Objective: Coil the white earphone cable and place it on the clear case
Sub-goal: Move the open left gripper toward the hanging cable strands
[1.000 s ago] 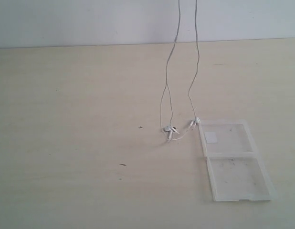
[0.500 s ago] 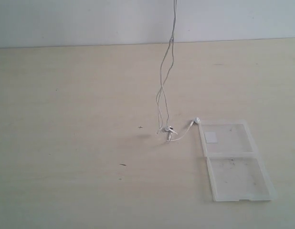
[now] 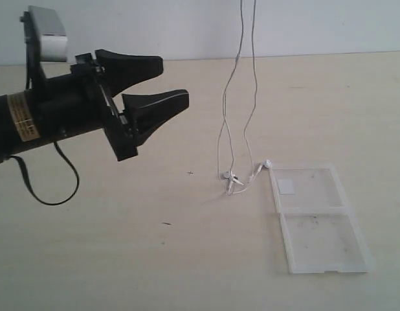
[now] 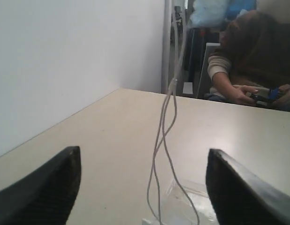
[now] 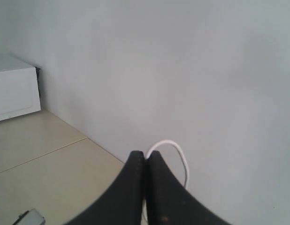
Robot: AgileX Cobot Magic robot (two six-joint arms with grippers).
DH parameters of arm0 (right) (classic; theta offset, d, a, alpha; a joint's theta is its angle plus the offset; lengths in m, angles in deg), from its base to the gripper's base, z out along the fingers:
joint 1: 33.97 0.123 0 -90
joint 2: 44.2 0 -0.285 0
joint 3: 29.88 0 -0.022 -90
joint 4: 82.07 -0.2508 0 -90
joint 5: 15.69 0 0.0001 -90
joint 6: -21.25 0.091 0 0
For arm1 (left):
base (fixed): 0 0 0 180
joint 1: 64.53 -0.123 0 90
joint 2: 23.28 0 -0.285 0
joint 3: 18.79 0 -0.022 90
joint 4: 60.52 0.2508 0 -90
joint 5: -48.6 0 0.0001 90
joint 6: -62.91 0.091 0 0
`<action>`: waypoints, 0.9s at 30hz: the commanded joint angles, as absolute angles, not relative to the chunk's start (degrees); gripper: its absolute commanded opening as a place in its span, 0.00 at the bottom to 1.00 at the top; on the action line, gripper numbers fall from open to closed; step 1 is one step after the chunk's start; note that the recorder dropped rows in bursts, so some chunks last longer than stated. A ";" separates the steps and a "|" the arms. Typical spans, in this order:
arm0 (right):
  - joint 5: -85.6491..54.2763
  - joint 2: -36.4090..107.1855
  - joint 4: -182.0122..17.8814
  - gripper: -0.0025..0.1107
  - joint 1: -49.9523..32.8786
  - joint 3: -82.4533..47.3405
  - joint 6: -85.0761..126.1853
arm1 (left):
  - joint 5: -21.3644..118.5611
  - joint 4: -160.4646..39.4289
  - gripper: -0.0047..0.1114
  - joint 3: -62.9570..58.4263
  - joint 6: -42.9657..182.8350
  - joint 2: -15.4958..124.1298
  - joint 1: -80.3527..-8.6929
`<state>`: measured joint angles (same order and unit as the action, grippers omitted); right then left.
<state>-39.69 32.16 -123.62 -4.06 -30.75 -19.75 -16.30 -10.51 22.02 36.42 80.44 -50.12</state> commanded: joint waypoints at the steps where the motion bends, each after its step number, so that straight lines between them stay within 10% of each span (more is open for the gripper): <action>1: -40.16 32.42 -123.12 0.02 -3.98 -30.60 -19.52 | -17.10 -12.07 0.66 18.10 36.67 85.00 -47.79; 27: -40.16 32.42 -122.27 0.02 -3.98 -30.60 -19.52 | -17.71 -14.08 0.66 11.62 47.97 90.55 -43.44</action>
<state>-40.25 32.16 -122.63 -4.06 -30.75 -19.75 -16.96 -13.92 11.91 45.42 90.21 -43.74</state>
